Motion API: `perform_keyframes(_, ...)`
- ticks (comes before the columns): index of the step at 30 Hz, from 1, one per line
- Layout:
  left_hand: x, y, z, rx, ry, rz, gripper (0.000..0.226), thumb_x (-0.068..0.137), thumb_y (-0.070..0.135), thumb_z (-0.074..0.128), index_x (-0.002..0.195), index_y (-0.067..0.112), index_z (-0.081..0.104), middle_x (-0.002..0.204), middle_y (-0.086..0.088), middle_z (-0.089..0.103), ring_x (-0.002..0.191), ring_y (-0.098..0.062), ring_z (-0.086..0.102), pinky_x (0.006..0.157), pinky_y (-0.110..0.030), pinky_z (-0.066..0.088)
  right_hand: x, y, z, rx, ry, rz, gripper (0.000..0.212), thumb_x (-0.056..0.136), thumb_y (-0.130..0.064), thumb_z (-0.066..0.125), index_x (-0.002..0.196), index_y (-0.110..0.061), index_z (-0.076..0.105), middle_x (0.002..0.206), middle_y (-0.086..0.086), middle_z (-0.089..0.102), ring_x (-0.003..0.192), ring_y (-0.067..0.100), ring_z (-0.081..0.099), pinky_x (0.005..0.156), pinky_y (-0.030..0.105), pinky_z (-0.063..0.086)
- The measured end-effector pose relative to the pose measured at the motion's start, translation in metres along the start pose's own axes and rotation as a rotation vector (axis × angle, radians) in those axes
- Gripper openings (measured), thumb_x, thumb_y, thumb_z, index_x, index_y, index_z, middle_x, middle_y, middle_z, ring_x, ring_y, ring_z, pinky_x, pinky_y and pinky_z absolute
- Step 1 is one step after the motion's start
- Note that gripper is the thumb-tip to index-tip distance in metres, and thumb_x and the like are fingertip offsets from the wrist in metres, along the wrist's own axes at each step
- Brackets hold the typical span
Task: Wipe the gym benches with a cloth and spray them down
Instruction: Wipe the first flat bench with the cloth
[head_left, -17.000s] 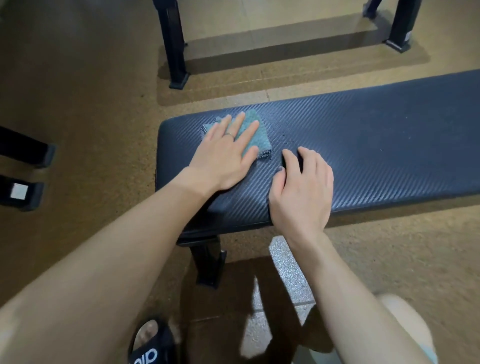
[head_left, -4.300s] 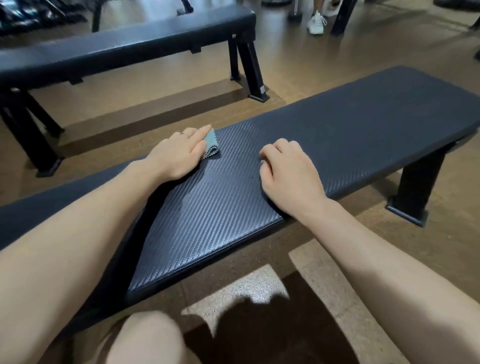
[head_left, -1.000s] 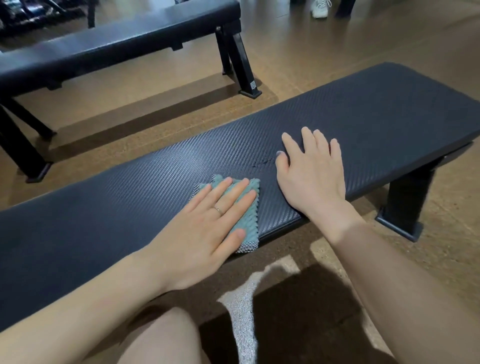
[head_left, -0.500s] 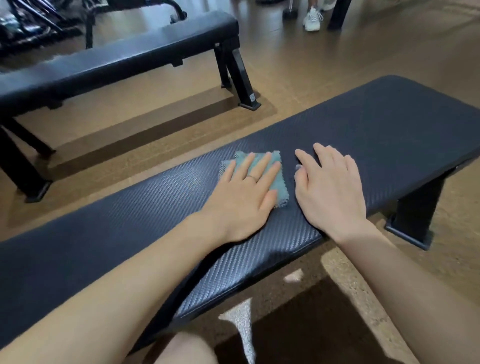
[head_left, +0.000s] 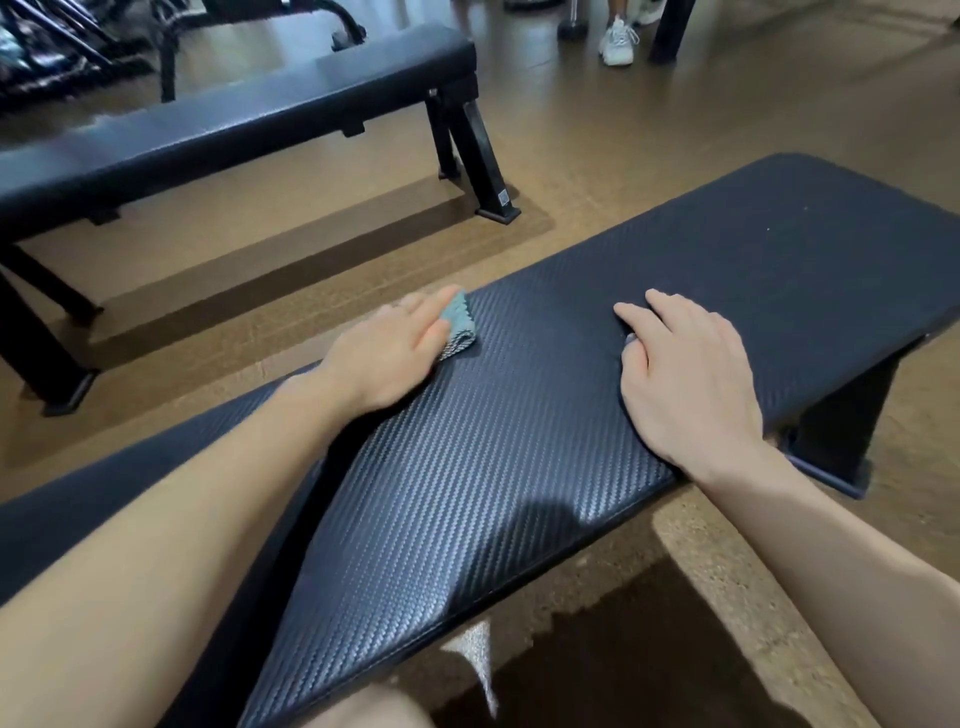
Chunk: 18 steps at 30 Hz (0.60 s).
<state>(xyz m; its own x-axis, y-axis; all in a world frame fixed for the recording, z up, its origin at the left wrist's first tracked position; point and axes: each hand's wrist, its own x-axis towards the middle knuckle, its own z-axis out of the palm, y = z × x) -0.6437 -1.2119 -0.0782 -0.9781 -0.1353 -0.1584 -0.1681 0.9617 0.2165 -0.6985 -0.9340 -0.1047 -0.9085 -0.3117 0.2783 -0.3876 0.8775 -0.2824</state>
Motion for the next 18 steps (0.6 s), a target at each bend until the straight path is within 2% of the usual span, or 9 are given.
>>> perform_keyframes(3, -0.066, -0.043, -0.010, 0.023, -0.002, -0.029, 0.069, 0.098, 0.058, 0.012, 0.163, 0.037, 0.016, 0.162, -0.004, 0.035, 0.140, -0.032, 0.042, 0.118, -0.040, 0.028, -0.002, 0.000, 0.001, -0.017, -0.014, -0.001, 0.053, 0.099, -0.032, 0.026, 0.143, -0.024, 0.054, 0.153, 0.005, 0.047, 0.144, 0.026, 0.037, 0.120, 0.050, 0.027)
perform_keyframes(6, -0.086, -0.063, -0.012, 0.041, -0.025, -0.096, 0.075, 0.092, 0.063, 0.007, 0.163, 0.038, 0.017, 0.161, -0.001, 0.035, 0.136, -0.033, 0.043, 0.115, -0.043, 0.030, -0.002, -0.002, 0.002, -0.043, -0.032, 0.004, 0.047, 0.103, -0.028, 0.031, 0.145, -0.023, 0.051, 0.155, 0.005, 0.044, 0.146, 0.026, 0.034, 0.121, 0.050, 0.024)
perform_keyframes(9, -0.055, -0.032, -0.006, 0.085, 0.014, -0.128, 0.064, 0.104, 0.051, 0.016, 0.164, 0.027, 0.016, 0.161, -0.008, 0.035, 0.138, -0.036, 0.039, 0.113, -0.047, 0.031, 0.001, -0.002, 0.003, -0.060, -0.020, 0.008, 0.045, 0.102, -0.027, 0.034, 0.143, -0.022, 0.053, 0.153, 0.006, 0.047, 0.145, 0.027, 0.037, 0.120, 0.051, 0.026)
perform_keyframes(11, -0.016, 0.000, -0.002, 0.084, 0.022, -0.088, 0.059, 0.108, 0.041, 0.020, 0.165, 0.024, 0.011, 0.162, -0.012, 0.032, 0.144, -0.034, 0.035, 0.115, -0.046, 0.029, 0.001, -0.002, 0.004, -0.071, -0.009, 0.009, 0.045, 0.101, -0.027, 0.035, 0.141, -0.022, 0.055, 0.152, 0.006, 0.048, 0.144, 0.027, 0.038, 0.119, 0.052, 0.028)
perform_keyframes(15, 0.060, 0.070, 0.010, 0.103, 0.011, 0.001, 0.061, 0.108, 0.041, 0.018, 0.164, 0.019, 0.009, 0.163, -0.019, 0.027, 0.147, -0.037, 0.030, 0.115, -0.051, 0.026, 0.001, -0.003, 0.005, -0.061, 0.022, 0.013, 0.043, 0.101, -0.027, 0.037, 0.139, -0.024, 0.057, 0.151, 0.002, 0.050, 0.143, 0.024, 0.040, 0.119, 0.049, 0.028)
perform_keyframes(18, 0.073, 0.086, 0.014, 0.110, 0.003, 0.034, 0.061, 0.108, 0.042, 0.017, 0.164, 0.020, 0.007, 0.165, -0.018, 0.023, 0.147, -0.038, 0.028, 0.114, -0.052, 0.026, 0.000, -0.002, 0.004, -0.056, 0.018, 0.015, 0.045, 0.101, -0.029, 0.034, 0.140, -0.026, 0.056, 0.152, 0.000, 0.049, 0.143, 0.021, 0.039, 0.120, 0.046, 0.027)
